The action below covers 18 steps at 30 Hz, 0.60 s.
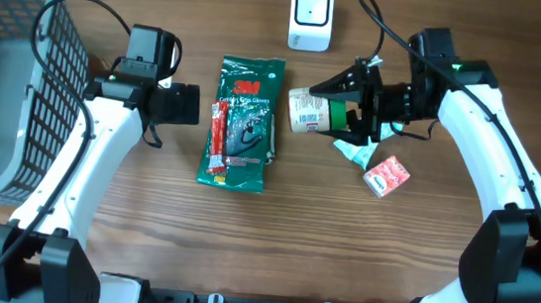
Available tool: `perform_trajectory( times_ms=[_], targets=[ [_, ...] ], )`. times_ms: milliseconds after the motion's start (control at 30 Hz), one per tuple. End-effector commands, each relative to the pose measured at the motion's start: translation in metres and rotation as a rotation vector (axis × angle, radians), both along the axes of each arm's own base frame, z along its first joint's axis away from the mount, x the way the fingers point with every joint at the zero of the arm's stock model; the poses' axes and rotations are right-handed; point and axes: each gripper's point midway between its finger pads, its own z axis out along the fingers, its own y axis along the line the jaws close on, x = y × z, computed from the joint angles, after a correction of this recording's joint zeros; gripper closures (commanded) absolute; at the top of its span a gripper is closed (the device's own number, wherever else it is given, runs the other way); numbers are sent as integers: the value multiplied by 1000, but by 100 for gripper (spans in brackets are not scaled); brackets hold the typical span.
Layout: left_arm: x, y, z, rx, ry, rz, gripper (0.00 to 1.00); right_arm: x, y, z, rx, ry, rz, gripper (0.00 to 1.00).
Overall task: Scan the item barcode
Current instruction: 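Lift the green-lidded jar with the right gripper toward the white scanner, then hold the jar's label in front of the white scanner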
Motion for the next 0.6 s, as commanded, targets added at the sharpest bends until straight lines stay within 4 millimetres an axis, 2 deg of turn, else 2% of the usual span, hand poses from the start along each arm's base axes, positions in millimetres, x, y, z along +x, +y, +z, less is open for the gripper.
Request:
perform_trajectory(
  times_ms=[0, 67, 133, 200, 233, 267, 300, 400, 567],
  targets=[
    [-2, 3, -1, 9, 3, 0, 0, 2, 2, 22, 53, -46, 5, 95],
    [-2, 3, -1, 9, 3, 0, 0, 29, -1, -8, -135, -187, -60, 93],
    [-2, 3, -1, 9, 3, 0, 0, 59, -16, -41, -372, -303, -155, 96],
    [-2, 3, -1, 9, 3, 0, 0, 73, -33, -63, -536, -322, -217, 92],
    [-2, 3, -1, 9, 3, 0, 0, 76, -36, -63, -547, -362, -214, 91],
    [-2, 3, -1, 9, 3, 0, 0, 84, -35, -56, -520, -480, -198, 96],
    [-2, 3, -1, 9, 3, 0, 0, 90, -34, -50, -498, -550, -193, 96],
    [-2, 3, -1, 9, 3, 0, 0, 97, -34, -31, -490, -585, -208, 95],
    [-2, 3, -1, 9, 3, 0, 0, 115, -40, 40, -576, -761, -229, 95]
  ],
)
